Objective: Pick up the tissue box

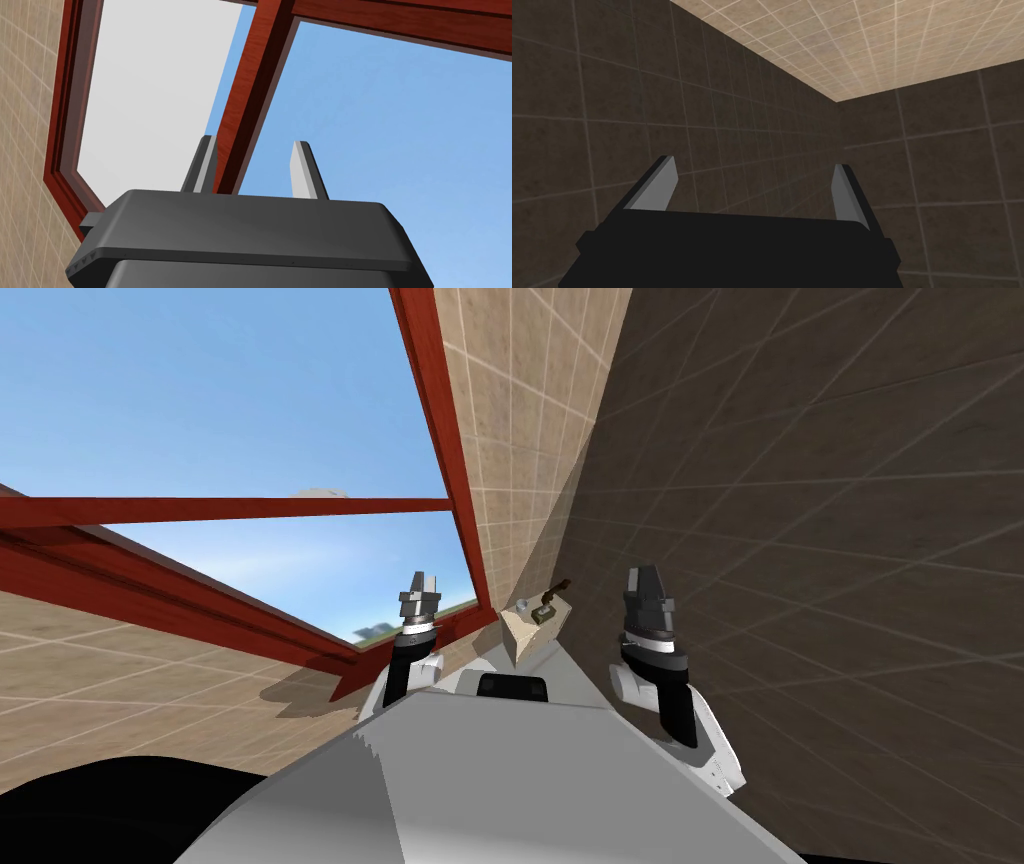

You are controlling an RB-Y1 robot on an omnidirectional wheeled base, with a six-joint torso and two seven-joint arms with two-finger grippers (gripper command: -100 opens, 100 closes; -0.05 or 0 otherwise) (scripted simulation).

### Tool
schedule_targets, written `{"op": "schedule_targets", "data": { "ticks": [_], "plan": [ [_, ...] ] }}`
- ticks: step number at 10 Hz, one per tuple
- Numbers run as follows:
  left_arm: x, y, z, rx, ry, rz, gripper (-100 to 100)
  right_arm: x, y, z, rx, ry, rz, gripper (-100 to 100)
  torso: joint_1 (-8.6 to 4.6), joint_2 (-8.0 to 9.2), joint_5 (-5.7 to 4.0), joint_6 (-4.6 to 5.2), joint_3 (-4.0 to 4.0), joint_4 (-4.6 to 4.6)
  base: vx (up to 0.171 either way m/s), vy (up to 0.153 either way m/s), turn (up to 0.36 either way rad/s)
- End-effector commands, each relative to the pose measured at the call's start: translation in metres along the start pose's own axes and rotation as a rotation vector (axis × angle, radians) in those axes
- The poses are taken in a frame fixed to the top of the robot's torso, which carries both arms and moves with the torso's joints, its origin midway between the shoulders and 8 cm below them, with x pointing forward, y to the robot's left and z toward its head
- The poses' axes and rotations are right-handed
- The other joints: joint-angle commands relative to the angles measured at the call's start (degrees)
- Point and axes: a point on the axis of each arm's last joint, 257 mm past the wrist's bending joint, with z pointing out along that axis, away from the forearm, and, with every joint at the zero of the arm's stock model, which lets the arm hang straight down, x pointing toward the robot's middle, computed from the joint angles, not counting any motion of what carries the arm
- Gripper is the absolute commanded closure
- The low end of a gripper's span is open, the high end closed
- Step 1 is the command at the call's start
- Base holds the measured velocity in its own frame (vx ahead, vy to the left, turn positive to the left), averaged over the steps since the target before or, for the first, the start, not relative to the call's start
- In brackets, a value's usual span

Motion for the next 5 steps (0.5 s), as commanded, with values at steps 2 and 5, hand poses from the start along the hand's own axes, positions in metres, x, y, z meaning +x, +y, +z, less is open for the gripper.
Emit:
{"op": "schedule_targets", "data": {
  "ticks": [2, 5],
  "plan": [
    [0.000, 0.000, 0.000, 0.000, 0.000, 0.000, 0, 0.007, 0.003, 0.009, -0.063, 0.058, -0.166, -100, 0.04, -0.01, 0.01, -0.03, -0.01, 0.00, 0.002, 0.053, 0.131],
    [0.000, 0.000, 0.000, 0.000, 0.000, 0.000, 0, 0.014, 0.005, 0.018, -0.130, 0.114, -0.340, -100, 0.02, 0.00, 0.00, -0.03, 0.00, 0.00, 0.000, 0.042, 0.095]
  ]
}}
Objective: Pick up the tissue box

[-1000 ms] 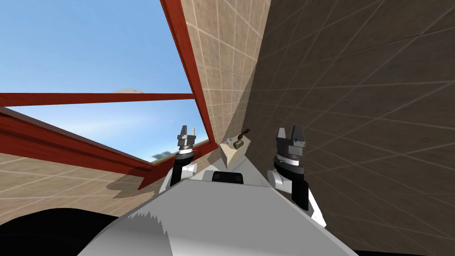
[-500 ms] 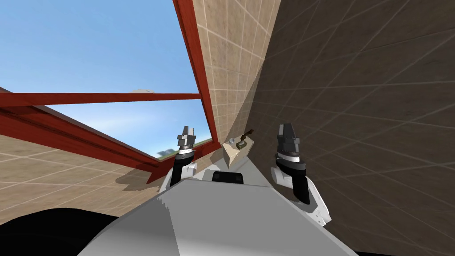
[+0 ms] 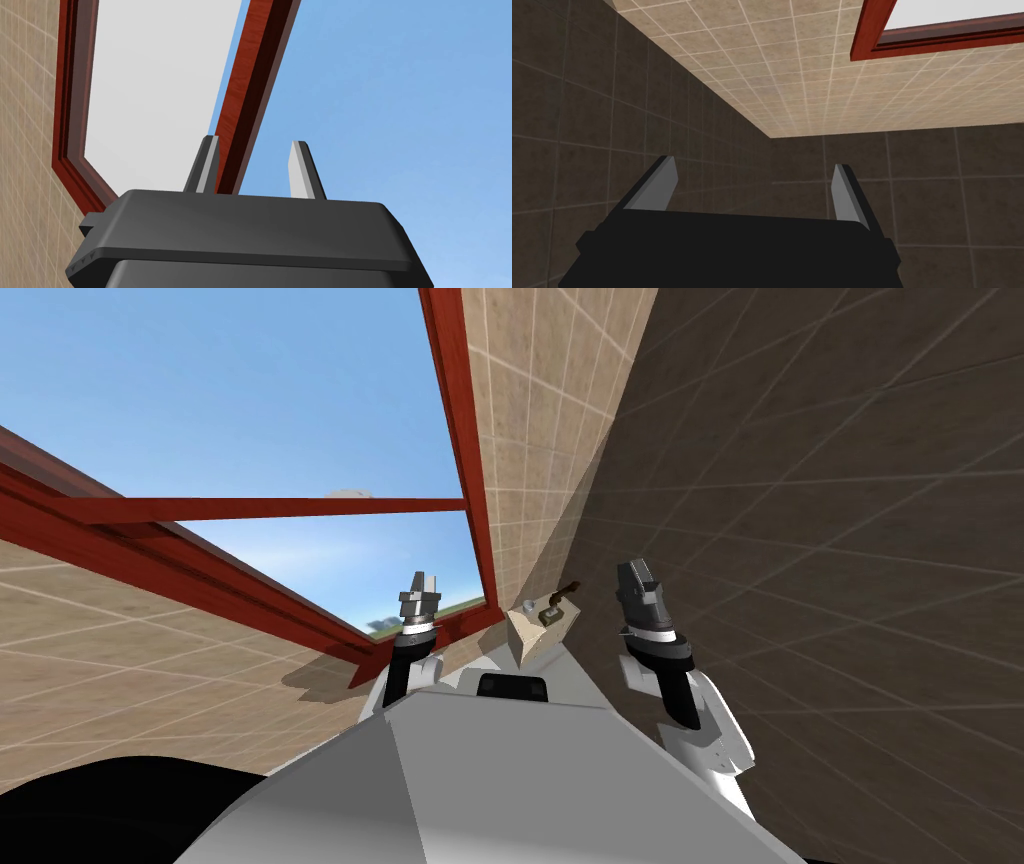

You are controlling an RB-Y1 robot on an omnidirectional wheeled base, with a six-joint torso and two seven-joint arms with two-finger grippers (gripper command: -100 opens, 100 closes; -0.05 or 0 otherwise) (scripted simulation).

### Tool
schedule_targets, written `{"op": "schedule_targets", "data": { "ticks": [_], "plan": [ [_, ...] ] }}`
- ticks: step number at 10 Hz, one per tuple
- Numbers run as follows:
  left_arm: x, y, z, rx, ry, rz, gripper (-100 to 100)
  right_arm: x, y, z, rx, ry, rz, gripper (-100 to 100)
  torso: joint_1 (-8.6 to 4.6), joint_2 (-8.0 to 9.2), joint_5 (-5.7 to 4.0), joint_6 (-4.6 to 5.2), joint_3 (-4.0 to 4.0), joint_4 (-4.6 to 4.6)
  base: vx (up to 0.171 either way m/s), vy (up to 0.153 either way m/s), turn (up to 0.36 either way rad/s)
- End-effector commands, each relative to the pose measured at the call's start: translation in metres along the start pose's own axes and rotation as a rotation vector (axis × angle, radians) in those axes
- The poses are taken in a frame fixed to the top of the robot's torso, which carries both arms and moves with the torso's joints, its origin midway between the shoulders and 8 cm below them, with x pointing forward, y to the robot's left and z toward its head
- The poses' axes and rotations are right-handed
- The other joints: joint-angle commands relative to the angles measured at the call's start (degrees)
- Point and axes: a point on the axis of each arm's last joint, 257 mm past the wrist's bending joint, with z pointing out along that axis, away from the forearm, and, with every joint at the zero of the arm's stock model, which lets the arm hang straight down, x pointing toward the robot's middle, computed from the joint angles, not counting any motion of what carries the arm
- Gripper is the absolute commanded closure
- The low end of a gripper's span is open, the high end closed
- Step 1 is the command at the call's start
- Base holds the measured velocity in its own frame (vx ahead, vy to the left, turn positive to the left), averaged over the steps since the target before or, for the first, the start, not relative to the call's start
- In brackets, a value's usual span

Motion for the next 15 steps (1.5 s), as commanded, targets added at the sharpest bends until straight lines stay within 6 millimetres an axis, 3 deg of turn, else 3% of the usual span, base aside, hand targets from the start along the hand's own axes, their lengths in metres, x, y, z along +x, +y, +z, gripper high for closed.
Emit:
{"op": "schedule_targets", "data": {
  "ticks": [1, 5, 8, 9, 12, 13, 15],
  "plan": [
    [0.000, 0.000, 0.000, 0.000, 0.000, 0.000, 0, 0.005, 0.002, 0.002, -0.017, 0.025, -0.057, -100, 0.00, 0.00, 0.00, 0.00, 0.00, 0.00, 0.004, 0.021, 0.002],
    [0.000, 0.000, 0.000, 0.000, 0.000, 0.000, 0, 0.005, -0.005, 0.021, -0.132, 0.082, -0.372, -100, -0.07, 0.00, -0.02, 0.03, 0.00, 0.00, 0.007, 0.047, 0.131],
    [0.000, 0.000, 0.000, 0.000, 0.000, 0.000, 0, 0.017, -0.001, 0.022, -0.166, 0.122, -0.460, -100, -0.07, 0.02, -0.02, 0.03, 0.01, 0.00, 0.004, 0.028, 0.039],
    [0.000, 0.000, 0.000, 0.000, 0.000, 0.000, 0, 0.011, -0.011, 0.032, -0.207, 0.127, -0.600, -100, -0.14, 0.03, -0.03, 0.03, 0.02, 0.01, 0.006, 0.052, 0.235],
    [0.000, 0.000, 0.000, 0.000, 0.000, 0.000, 0, 0.022, -0.009, 0.033, -0.243, 0.162, -0.687, -100, -0.07, 0.01, -0.02, 0.04, 0.00, 0.00, 0.007, 0.028, 0.039],
    [0.000, 0.000, 0.000, 0.000, 0.000, 0.000, 0, 0.013, -0.021, 0.045, -0.280, 0.161, -0.831, -100, -0.14, 0.03, -0.04, 0.04, 0.02, 0.01, 0.004, 0.044, 0.291],
    [0.000, 0.000, 0.000, 0.000, 0.000, 0.000, 0, 0.020, -0.020, 0.047, -0.313, 0.184, -0.910, -100, -0.02, -0.01, 0.00, 0.03, -0.01, 0.00, 0.011, 0.035, 0.054]
  ]
}}
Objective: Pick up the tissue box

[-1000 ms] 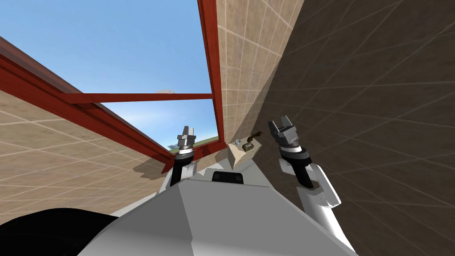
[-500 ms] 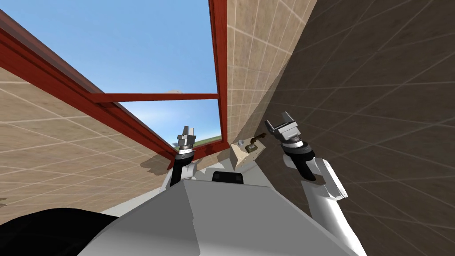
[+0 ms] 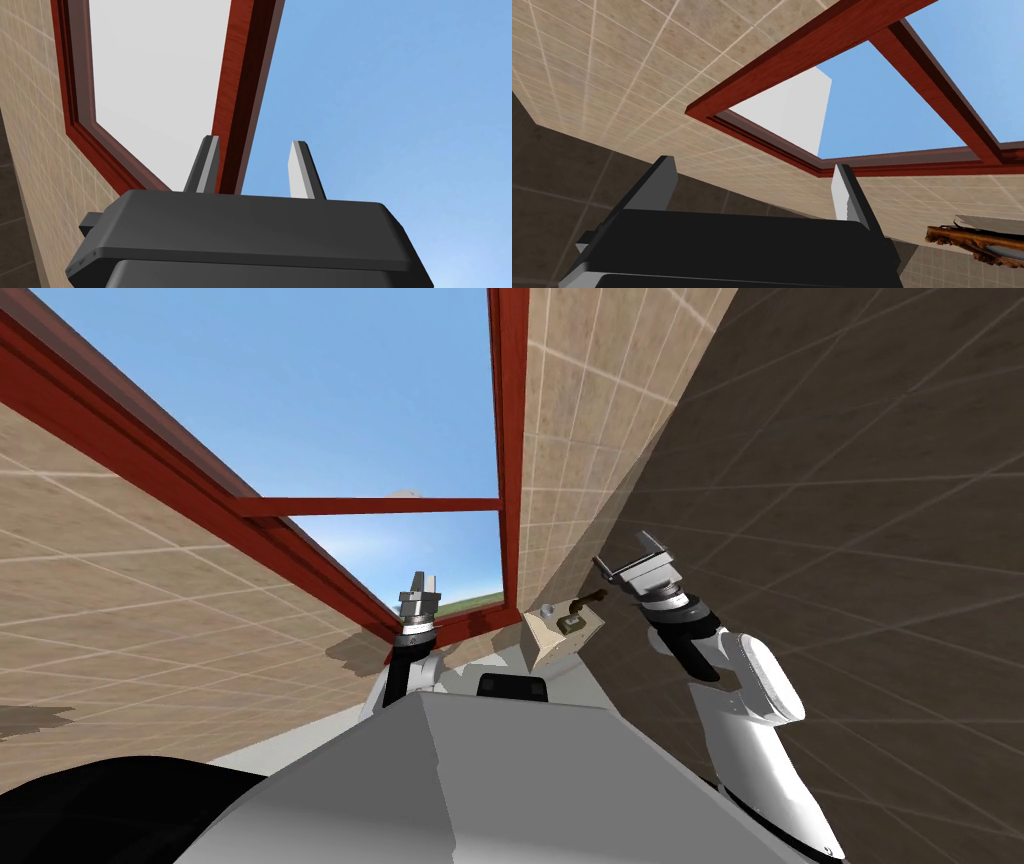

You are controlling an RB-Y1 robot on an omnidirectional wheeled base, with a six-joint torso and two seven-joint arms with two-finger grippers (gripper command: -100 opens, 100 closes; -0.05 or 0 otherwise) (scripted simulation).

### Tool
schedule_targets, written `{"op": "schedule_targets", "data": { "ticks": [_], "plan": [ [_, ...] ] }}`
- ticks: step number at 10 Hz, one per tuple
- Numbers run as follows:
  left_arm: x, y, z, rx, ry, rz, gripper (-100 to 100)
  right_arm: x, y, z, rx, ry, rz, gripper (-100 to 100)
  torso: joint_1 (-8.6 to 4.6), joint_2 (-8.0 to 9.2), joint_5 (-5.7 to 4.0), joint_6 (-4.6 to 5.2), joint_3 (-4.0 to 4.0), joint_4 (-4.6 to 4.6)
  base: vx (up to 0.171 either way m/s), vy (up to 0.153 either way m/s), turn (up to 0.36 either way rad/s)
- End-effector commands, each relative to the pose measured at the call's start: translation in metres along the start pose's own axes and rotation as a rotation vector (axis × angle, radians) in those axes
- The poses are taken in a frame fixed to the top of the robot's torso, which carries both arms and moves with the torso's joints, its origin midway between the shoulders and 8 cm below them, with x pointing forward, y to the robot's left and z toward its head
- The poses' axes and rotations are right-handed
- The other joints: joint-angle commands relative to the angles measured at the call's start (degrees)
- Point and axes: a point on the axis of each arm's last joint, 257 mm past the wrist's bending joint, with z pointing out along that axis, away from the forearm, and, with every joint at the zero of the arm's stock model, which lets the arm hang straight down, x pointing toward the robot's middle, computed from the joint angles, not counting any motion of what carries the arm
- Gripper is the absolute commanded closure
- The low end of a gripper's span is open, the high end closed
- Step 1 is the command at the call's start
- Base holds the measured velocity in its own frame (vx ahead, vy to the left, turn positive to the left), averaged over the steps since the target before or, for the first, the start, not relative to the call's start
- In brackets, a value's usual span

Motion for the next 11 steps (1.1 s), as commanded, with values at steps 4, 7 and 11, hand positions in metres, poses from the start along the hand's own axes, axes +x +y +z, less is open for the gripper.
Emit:
{"op": "schedule_targets", "data": {
  "ticks": [4, 7, 11],
  "plan": [
    [0.000, 0.000, 0.000, 0.000, 0.000, 0.000, 0, 0.010, -0.016, 0.012, -0.067, 0.039, -0.270, -100, 0.06, -0.02, 0.02, -0.03, -0.01, 0.00, 0.007, 0.032, 0.098],
    [0.000, 0.000, 0.000, 0.000, 0.000, 0.000, 0, 0.013, -0.043, 0.024, -0.105, 0.058, -0.506, -100, 0.06, -0.03, 0.02, -0.09, -0.01, 0.00, 0.010, 0.035, 0.154],
    [0.000, 0.000, 0.000, 0.000, 0.000, 0.000, 0, 0.025, -0.071, 0.028, -0.129, 0.112, -0.711, -100, -0.10, 0.06, -0.03, 0.01, 0.03, 0.01, 0.005, 0.019, 0.049]
  ]
}}
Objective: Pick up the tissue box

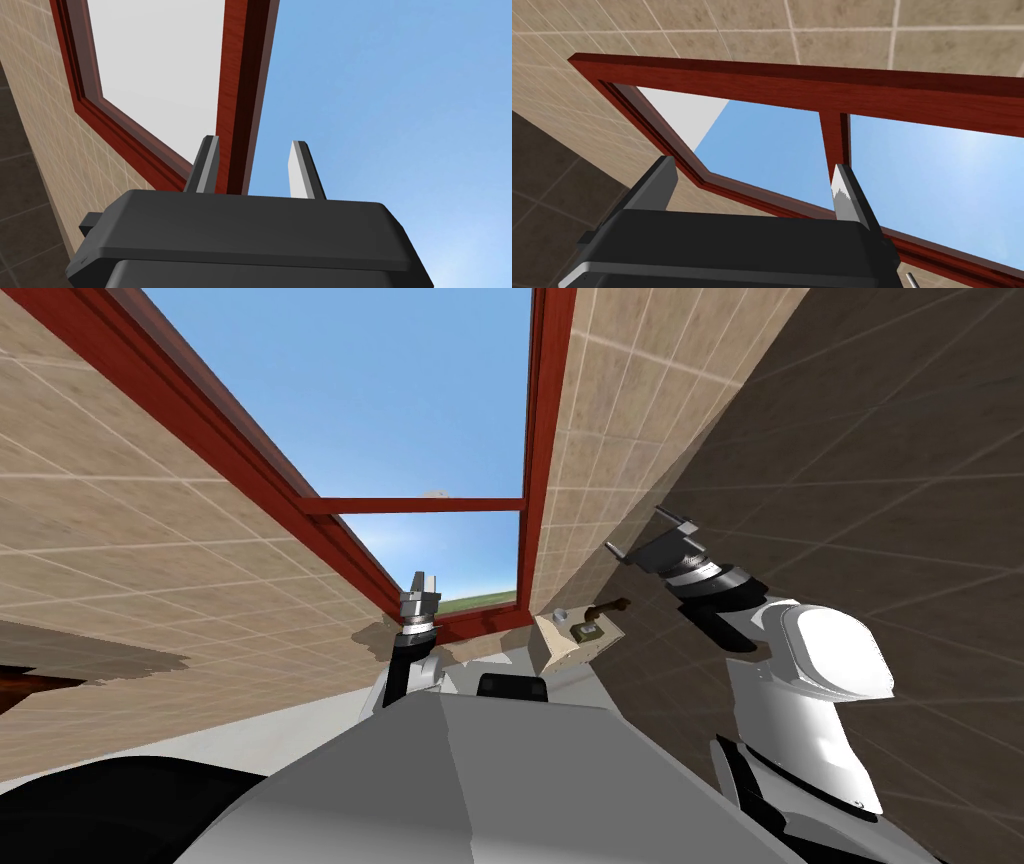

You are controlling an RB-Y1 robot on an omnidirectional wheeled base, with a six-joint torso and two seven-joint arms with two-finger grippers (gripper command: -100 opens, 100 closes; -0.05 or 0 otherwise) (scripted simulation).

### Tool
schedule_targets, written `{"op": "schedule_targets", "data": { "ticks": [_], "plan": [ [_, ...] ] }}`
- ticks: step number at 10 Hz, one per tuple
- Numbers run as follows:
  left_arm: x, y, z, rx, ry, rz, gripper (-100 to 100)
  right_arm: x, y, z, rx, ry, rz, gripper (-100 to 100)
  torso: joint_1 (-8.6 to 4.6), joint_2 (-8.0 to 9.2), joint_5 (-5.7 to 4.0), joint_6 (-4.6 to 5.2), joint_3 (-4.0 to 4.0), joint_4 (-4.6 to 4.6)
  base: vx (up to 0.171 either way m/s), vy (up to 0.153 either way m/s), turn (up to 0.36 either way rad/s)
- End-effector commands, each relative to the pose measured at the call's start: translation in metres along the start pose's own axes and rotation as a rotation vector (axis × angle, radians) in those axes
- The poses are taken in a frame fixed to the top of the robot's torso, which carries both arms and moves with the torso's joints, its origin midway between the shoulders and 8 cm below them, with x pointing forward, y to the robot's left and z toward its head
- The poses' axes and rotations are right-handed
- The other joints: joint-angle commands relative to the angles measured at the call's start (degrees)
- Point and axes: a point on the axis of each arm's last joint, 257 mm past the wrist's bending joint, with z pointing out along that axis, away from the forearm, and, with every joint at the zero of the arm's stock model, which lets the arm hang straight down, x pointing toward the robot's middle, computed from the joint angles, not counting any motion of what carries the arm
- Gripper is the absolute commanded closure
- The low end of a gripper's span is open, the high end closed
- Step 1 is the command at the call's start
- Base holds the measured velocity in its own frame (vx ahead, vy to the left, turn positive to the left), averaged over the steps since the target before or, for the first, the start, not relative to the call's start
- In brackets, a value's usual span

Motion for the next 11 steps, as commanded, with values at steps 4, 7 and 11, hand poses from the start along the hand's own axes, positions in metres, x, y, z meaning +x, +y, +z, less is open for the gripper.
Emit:
{"op": "schedule_targets", "data": {
  "ticks": [4, 7, 11],
  "plan": [
    [0.000, 0.000, 0.000, 0.000, 0.000, 0.000, 0, 0.014, -0.012, 0.010, -0.046, 0.034, -0.207, -100, -0.09, 0.05, -0.03, 0.07, 0.03, 0.01, -0.001, 0.012, 0.024],
    [0.000, 0.000, 0.000, 0.000, 0.000, 0.000, 0, 0.033, -0.053, 0.019, -0.058, 0.074, -0.455, -100, 0.02, 0.02, 0.00, 0.03, 0.02, 0.01, 0.007, 0.032, 0.153],
    [0.000, 0.000, 0.000, 0.000, 0.000, 0.000, 0, 0.052, -0.101, 0.023, -0.064, 0.137, -0.702, -100, 0.00, -0.08, 0.00, -0.03, -0.05, -0.02, 0.027, 0.026, 0.135]
  ]
}}
